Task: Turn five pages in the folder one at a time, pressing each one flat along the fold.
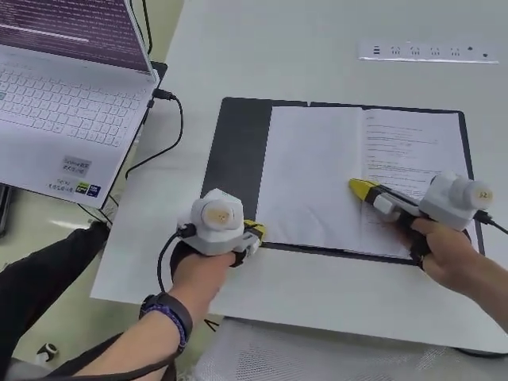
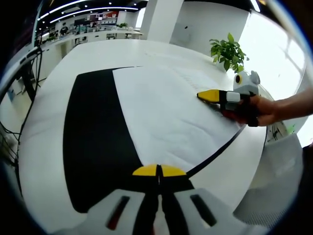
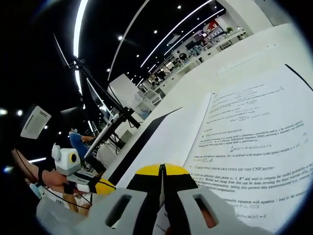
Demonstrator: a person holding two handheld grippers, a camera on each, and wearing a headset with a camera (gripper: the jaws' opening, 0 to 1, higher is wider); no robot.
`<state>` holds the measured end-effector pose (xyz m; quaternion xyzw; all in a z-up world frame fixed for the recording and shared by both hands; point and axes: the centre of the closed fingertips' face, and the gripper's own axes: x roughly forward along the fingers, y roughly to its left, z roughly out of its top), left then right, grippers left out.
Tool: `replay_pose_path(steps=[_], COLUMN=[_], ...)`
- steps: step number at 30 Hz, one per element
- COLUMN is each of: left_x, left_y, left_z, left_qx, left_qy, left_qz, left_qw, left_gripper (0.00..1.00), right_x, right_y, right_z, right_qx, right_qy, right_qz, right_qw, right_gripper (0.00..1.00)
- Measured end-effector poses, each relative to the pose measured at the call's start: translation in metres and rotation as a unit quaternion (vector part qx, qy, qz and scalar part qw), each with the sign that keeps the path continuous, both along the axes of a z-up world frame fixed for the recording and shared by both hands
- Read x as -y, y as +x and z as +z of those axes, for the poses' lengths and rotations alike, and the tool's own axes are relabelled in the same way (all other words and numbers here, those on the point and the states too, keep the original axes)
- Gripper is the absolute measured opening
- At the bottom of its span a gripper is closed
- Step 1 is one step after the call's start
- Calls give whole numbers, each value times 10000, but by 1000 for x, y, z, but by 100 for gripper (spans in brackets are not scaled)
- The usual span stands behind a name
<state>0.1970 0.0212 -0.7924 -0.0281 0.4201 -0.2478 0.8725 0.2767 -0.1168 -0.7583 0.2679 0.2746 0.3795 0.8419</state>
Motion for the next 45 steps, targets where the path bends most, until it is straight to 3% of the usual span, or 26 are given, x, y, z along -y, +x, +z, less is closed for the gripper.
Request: replay_pose_path(steps=[29,45], left_x=[0,0], left_y=[-1,-1], left_z=[0,1], left_qx=[90,141], left_qy=[65,60], left_qz=[-219,-57], left_qw=[9997,9999], left_gripper=[0,0], right_x=[-5,1], right_y=[-66,-78], right_z=[-3,-15], right_qx=[-153,-216], right_qy=[16,-75], right_qz=[423,723], right_qw=[9990,9971], right_gripper=[0,0])
